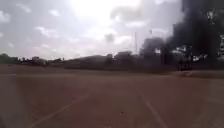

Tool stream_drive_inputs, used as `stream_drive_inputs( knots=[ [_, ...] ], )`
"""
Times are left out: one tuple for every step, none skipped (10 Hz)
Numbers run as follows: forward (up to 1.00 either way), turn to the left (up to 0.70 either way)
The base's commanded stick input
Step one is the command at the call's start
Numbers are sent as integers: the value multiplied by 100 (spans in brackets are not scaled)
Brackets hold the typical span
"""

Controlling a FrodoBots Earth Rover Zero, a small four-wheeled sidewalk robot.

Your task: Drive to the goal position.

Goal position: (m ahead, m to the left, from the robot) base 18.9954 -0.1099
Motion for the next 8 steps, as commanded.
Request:
stream_drive_inputs(
  knots=[
    [70, 0],
    [70, 0],
    [70, 0],
    [70, 0],
    [70, 0],
    [70, 0],
    [70, 0],
    [70, 0]
  ],
)
